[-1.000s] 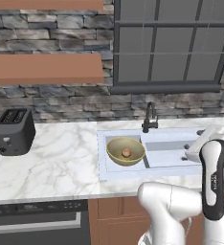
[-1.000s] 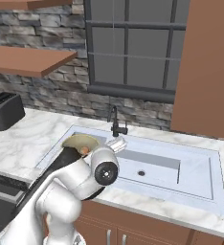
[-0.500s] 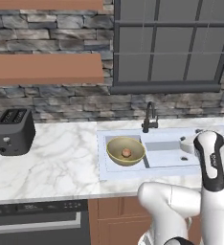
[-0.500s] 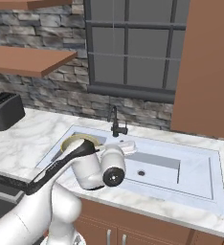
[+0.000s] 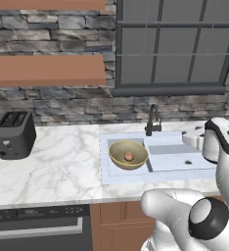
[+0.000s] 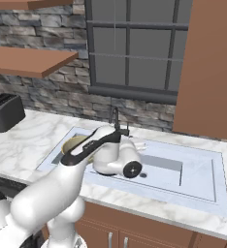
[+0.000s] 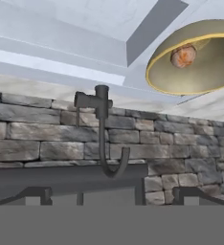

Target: Pick the tangerine from the cabinet and place it in the bowl. Then pick the bowl and place it in the sink. Then turn on the sink facuet.

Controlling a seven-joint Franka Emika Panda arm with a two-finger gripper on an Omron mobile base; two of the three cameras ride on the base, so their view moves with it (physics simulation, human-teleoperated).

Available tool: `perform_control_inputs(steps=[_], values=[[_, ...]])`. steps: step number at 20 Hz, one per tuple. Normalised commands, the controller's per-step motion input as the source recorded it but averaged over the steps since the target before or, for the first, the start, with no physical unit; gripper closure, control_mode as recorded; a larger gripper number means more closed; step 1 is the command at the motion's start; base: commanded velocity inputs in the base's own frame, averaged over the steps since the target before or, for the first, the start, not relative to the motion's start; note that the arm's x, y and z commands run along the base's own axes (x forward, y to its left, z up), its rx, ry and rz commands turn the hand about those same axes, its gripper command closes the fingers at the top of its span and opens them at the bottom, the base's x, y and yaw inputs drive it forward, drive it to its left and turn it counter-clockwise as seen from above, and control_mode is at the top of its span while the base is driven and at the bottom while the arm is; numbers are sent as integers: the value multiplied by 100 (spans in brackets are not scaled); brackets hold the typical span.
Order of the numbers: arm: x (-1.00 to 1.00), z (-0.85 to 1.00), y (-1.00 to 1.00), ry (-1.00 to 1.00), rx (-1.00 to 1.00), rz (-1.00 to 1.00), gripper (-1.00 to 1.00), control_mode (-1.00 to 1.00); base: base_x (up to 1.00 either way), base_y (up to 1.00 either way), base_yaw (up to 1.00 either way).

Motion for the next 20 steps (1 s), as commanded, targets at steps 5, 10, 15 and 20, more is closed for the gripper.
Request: perform_control_inputs(steps=[5, 10, 15, 20], values=[[30, -3, -4, -4, 2, 23, -100, -100, 0, 0, 0], [16, -1, 0, -5, 0, 9, -100, -100, 0, 0, 0], [30, 0, 1, -1, 0, 0, -100, -100, 0, 0, 0], [18, -4, 19, 0, 0, 0, -100, -100, 0, 0, 0]])
